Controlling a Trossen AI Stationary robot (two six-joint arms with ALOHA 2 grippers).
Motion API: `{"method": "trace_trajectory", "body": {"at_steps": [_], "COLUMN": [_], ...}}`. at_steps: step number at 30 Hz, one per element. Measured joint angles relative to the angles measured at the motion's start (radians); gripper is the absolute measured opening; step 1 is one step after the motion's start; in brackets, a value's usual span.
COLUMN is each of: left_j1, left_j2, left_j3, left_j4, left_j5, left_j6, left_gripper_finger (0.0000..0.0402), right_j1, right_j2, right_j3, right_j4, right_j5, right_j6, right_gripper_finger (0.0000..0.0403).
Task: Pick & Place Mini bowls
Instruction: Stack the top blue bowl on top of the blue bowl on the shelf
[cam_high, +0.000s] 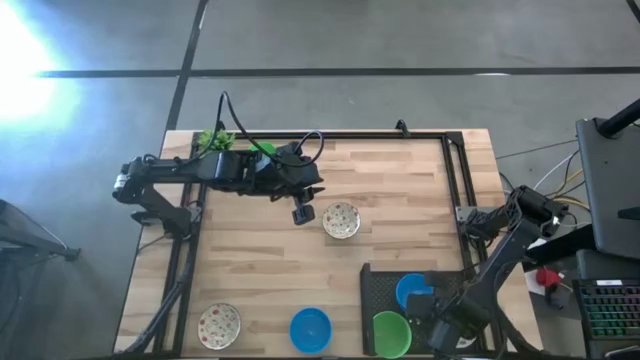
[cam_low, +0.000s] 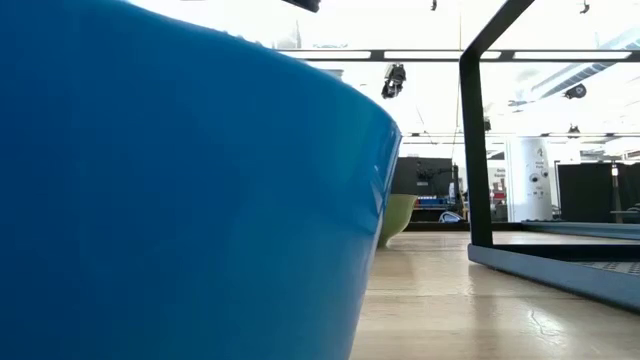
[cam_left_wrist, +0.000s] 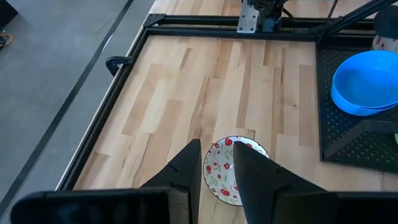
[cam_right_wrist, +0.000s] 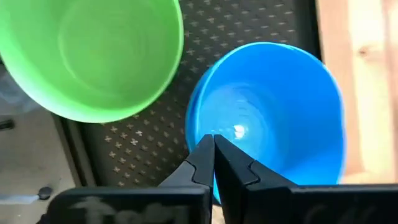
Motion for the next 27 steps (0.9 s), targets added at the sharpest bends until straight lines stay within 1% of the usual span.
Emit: {"method": "trace_trajectory", "body": {"at_steps": [7, 14, 21, 27], "left_j1": [0.000, 0.000, 0.000, 0.000], "left_j2": [0.000, 0.000, 0.000, 0.000], "left_j3": [0.000, 0.000, 0.000, 0.000], "left_j4": [0.000, 0.000, -0.006, -0.006], "left_j5": [0.000, 0.000, 0.000, 0.000], "left_j6": [0.000, 0.000, 0.000, 0.018], "left_gripper_finger": [0.0087, 0.0087, 0.0087, 0.0087], "right_j1": [0.000, 0.000, 0.000, 0.003], "right_j2": [0.000, 0.000, -0.006, -0.002], "right_j3": [-0.015, -0.080, -0.089, -0.145], "right_j4": [0.010, 0.060, 0.064, 0.088], "right_j5": [0.006, 0.008, 0.008, 0.010], "right_j6": [-0.003, 0.034, 0.029, 0.051], "right_gripper_finger": [0.0008, 0.0008, 0.0008, 0.0008]}}
